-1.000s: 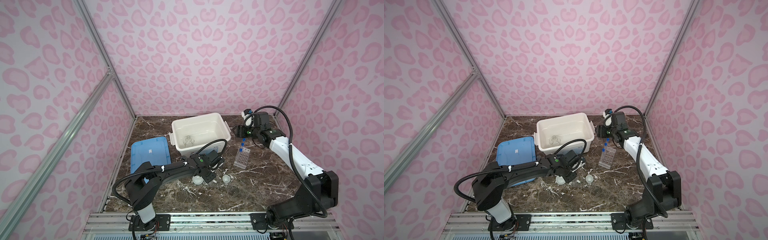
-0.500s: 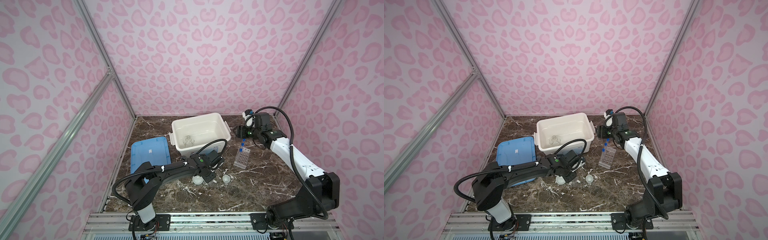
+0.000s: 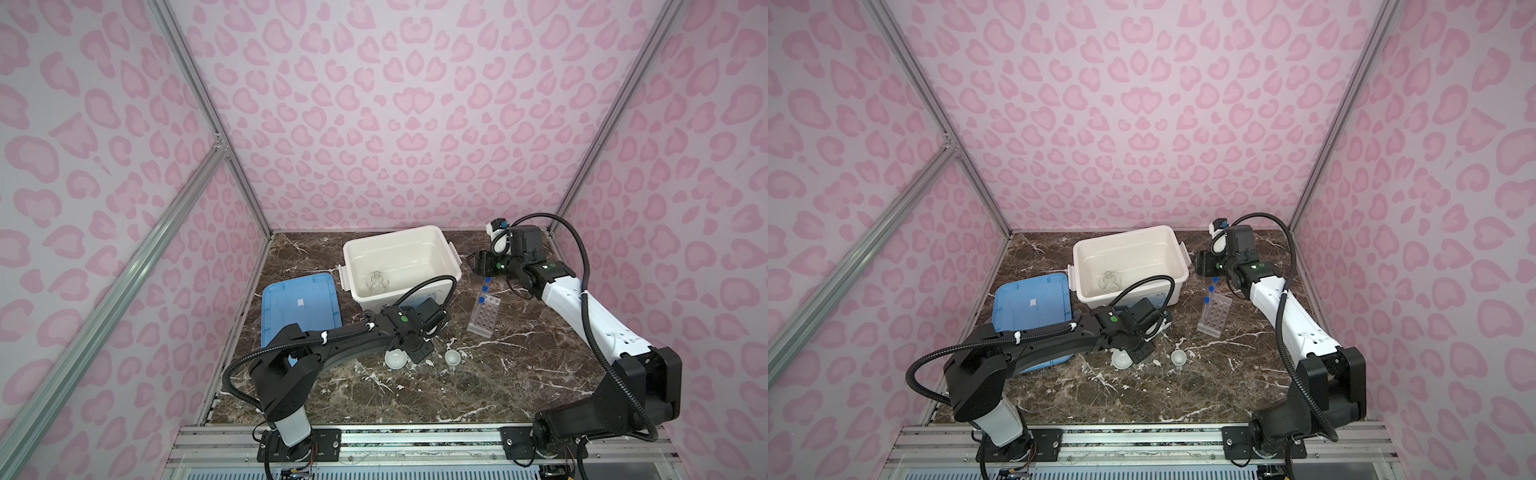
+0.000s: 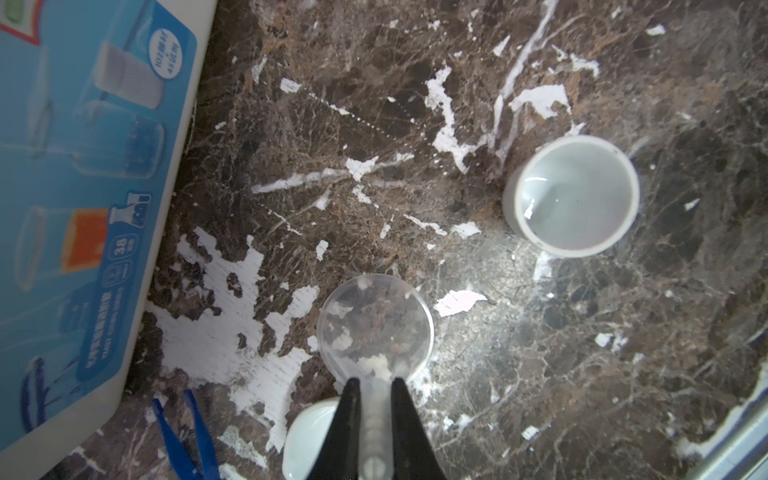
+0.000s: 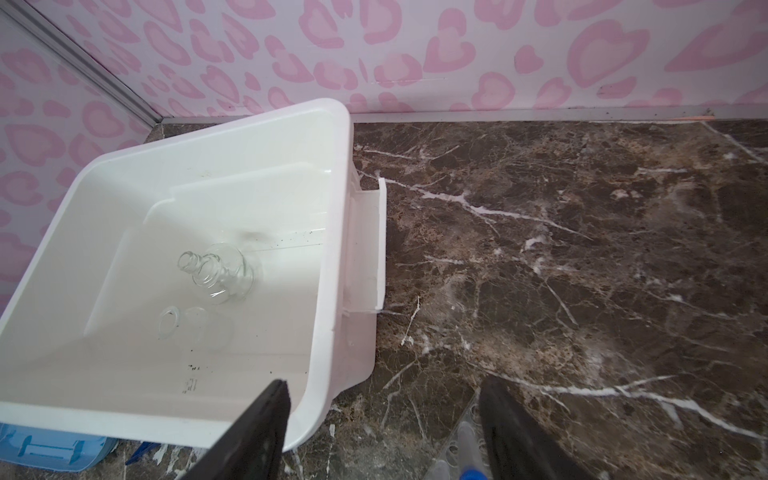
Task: Organize the chemistry lab equipment
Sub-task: 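Carry the held clear dish with the left gripper over the white bin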
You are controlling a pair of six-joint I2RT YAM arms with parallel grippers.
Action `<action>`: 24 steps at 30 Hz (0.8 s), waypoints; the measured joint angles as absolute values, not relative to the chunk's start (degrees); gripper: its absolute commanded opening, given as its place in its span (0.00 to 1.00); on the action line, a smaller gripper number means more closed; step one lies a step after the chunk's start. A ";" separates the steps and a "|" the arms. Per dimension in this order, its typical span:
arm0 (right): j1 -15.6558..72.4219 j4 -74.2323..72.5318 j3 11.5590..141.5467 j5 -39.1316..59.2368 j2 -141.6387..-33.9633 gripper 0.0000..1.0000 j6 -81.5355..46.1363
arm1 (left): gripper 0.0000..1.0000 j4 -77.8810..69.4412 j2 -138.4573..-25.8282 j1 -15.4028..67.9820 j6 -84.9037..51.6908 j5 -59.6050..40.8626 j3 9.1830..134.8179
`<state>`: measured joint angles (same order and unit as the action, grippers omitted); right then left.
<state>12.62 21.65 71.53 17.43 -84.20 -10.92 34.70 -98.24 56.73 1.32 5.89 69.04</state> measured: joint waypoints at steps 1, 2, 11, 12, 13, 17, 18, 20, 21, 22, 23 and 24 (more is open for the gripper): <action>12.62 21.52 71.50 17.45 -84.14 0.74 -10.92 | 0.13 34.83 -98.32 56.73 1.32 6.07 69.36; 12.62 21.30 71.50 17.54 -84.09 0.74 -10.92 | 0.13 34.89 -98.48 56.73 1.32 6.24 69.80; 12.51 20.88 71.50 17.63 -83.33 0.74 -10.94 | 0.13 35.51 -100.36 56.55 3.01 7.60 75.99; 12.47 20.86 71.48 17.61 -83.31 0.74 -10.94 | 0.13 35.83 -100.31 56.42 3.18 7.77 76.31; 12.40 20.93 71.46 17.61 -83.31 0.74 -10.94 | 0.13 36.80 -100.29 56.31 3.33 7.88 77.03; 12.36 20.86 71.44 17.85 -83.31 0.74 -10.96 | 0.13 37.60 -97.58 55.70 3.57 8.10 79.31; 12.36 20.88 71.44 17.91 -83.31 0.74 -10.98 | 0.13 37.67 -96.51 55.51 3.57 8.25 79.96; 12.36 20.82 71.46 18.24 -83.31 0.74 -11.09 | 0.13 37.80 -94.70 55.11 3.75 8.54 81.25; 12.38 20.82 71.46 18.33 -83.35 0.74 -11.40 | 0.13 38.00 -93.76 54.94 3.77 8.97 82.02; 12.38 20.84 71.46 18.50 -83.40 0.74 -11.40 | 0.13 38.15 -92.92 54.74 3.92 9.21 82.61; 12.38 20.84 71.46 18.68 -83.48 0.74 -11.42 | 0.13 38.44 -92.01 54.48 4.27 9.50 83.18; 12.38 20.82 71.46 18.94 -83.57 0.74 -11.44 | 0.13 38.72 -91.11 54.24 4.43 9.87 83.74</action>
<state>12.38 20.82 71.46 18.94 -83.57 -11.44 38.72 -91.11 54.24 4.43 9.87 83.74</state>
